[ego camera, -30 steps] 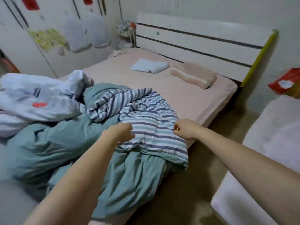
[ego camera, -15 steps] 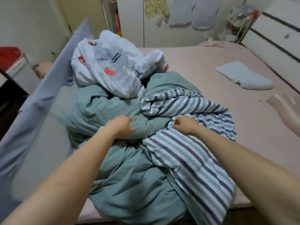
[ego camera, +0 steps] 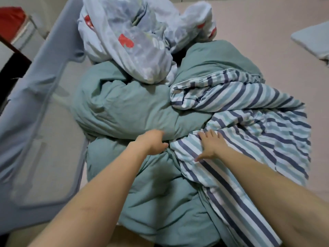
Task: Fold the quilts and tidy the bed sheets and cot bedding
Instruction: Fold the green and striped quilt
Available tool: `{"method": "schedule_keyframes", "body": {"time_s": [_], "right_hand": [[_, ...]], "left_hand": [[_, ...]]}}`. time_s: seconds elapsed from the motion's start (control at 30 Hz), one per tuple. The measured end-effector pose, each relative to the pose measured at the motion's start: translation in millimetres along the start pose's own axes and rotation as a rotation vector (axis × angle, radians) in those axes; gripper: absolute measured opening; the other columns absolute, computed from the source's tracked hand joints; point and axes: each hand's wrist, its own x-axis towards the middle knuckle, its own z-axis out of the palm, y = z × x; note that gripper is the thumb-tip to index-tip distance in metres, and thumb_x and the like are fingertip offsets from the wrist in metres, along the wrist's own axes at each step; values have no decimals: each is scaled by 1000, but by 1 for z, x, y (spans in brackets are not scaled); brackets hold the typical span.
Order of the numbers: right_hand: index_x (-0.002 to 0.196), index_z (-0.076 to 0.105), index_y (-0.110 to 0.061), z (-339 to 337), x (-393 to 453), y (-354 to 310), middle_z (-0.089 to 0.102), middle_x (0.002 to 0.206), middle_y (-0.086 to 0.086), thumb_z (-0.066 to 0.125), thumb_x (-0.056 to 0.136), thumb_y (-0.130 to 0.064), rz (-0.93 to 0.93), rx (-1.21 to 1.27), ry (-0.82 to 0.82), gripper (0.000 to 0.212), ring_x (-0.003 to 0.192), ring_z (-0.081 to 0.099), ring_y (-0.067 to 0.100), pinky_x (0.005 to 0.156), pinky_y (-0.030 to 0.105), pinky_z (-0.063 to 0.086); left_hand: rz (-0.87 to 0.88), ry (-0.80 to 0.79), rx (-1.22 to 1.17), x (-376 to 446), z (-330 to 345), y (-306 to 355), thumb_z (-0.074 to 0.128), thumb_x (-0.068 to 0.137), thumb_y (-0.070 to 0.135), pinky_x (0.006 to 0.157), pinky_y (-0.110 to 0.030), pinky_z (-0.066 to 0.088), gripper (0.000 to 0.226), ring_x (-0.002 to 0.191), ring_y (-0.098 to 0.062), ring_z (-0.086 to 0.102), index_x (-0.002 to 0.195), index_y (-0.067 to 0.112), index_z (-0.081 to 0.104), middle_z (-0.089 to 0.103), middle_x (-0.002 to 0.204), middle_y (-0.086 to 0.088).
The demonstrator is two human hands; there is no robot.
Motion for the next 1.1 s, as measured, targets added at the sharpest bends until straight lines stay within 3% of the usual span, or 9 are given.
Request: {"method": "schedule_keyframes", "body": {"time_s": [0.07,0.2,0.3,0.5,0.7,0.77,0.83,0.9,1.1], "right_hand": [[150,10,-12,32,6,8,26,154,15,70,62,-71,64,-66,-77,122,146,14,31,117,49,0],[120,48,-12,71,0,29,62,120,7,50,89,-22,-29,-48,121,33,113,57,27,101,37,35],[96,51,-16,51,-21,75,66,100,8,46,86,-13,-106,202,305,11,94,61,32,73,35,42],[64,42,-15,-52,-82,215,48,63,4,46,82,-5,-31,684,597,21,64,46,27,50,33,27],[83,58,-9,-109,-142,299,66,95,25,49,83,-6,4,906,802,9,88,61,40,66,34,37],[98,60,-8,-107,-157,319,66,102,21,50,86,-11,5,861,816,16,94,61,39,68,33,37],[109,52,-13,-98,-166,331,62,102,9,52,88,-19,-6,852,784,21,93,58,31,67,31,34],[117,44,-18,-94,-176,345,55,101,-3,55,89,-24,-48,925,759,30,92,54,24,69,30,34],[138,29,-34,-115,-196,387,41,123,-27,75,77,-48,-327,1104,490,78,104,47,-13,79,7,37]], "left_hand": [[-15,3,-22,5,17,4,53,92,36,100,-40,43,45,122,-31,49,131,12,52,53,134,-12],[-111,15,-167,3,44,39,55,92,34,87,-26,41,42,118,-29,53,129,13,55,57,131,-11],[-194,-15,-377,-8,59,83,62,89,40,98,-25,37,63,129,-23,47,143,15,41,47,144,-8],[-279,-25,-814,-40,84,229,71,58,75,110,-29,27,131,142,-20,29,154,16,6,21,158,-4],[-179,89,-1052,-37,67,368,76,52,74,113,-34,26,145,145,-22,20,153,18,-12,4,161,1],[-141,136,-1173,-36,53,395,80,56,67,110,-33,35,131,139,-21,35,154,14,11,25,157,-2],[-62,156,-1190,-32,47,410,81,69,49,87,-23,51,79,110,-14,60,133,13,52,58,132,-3],[-7,266,-1203,-34,43,429,70,85,23,77,-21,54,28,94,-15,65,111,14,66,68,113,-8],[254,483,-1060,-41,-2,435,60,93,27,89,-30,51,15,100,-12,65,104,22,69,71,106,5]]}}
